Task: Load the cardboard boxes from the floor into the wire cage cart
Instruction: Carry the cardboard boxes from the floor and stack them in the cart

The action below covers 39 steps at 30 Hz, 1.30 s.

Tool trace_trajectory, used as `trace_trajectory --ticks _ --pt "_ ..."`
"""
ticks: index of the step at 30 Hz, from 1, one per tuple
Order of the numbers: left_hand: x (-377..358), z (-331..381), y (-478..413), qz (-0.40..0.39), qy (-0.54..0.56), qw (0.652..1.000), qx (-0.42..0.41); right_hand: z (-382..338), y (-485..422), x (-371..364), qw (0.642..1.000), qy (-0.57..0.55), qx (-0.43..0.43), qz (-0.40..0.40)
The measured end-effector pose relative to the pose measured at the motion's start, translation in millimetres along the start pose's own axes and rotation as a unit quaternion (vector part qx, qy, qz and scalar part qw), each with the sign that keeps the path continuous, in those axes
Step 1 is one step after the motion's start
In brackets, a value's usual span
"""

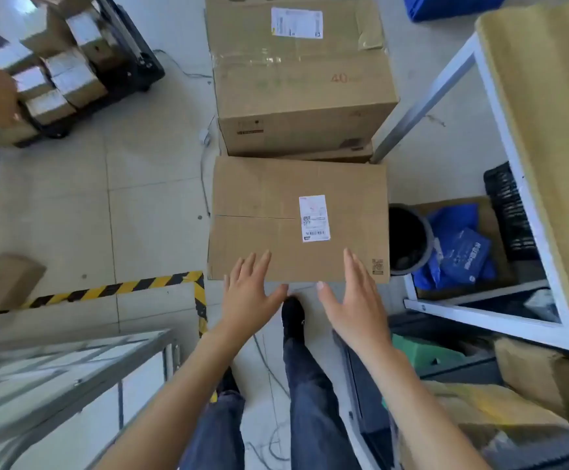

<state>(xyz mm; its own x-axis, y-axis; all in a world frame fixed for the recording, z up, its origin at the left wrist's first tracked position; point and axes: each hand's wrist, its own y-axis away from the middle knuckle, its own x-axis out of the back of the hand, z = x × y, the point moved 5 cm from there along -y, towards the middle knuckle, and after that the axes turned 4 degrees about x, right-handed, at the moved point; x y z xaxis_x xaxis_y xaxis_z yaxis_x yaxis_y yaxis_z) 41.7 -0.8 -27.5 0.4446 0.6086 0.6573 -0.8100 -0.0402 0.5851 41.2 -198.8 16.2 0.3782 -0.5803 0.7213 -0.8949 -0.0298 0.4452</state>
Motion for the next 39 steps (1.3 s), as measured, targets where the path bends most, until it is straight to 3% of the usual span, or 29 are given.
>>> trace_trajectory --ticks 4,10,18,22,29,39 --pt "-4.3 -36.7 -74.5 0.03 0.061 0.994 0.089 60.9 -65.7 -2.7 0.999 -0.007 -0.046 -0.004" --pt "-13.9 -106.0 -153.0 0.061 0.053 0.979 0.185 162.9 -139.7 -12.0 0.993 -0.018 -0.117 0.004" --pt "-35.3 -163.4 -199.4 0.017 0.249 0.939 0.237 248.7 -194.5 -41.4 0.966 -0.125 -0.228 -0.011" --pt "-40.1 -176.3 -210.6 0.026 0.296 0.921 0.252 268.5 -210.5 -58.5 0.943 -0.215 -0.251 -0.016" --pt "-46.6 -186.1 -220.9 0.042 0.343 0.903 0.254 285.4 -220.5 -62.8 0.934 -0.253 -0.252 -0.021" --pt "-13.4 -159.0 -139.6 0.101 0.359 0.89 0.264 233.2 -189.8 -0.1 0.945 -0.263 -0.195 0.014"
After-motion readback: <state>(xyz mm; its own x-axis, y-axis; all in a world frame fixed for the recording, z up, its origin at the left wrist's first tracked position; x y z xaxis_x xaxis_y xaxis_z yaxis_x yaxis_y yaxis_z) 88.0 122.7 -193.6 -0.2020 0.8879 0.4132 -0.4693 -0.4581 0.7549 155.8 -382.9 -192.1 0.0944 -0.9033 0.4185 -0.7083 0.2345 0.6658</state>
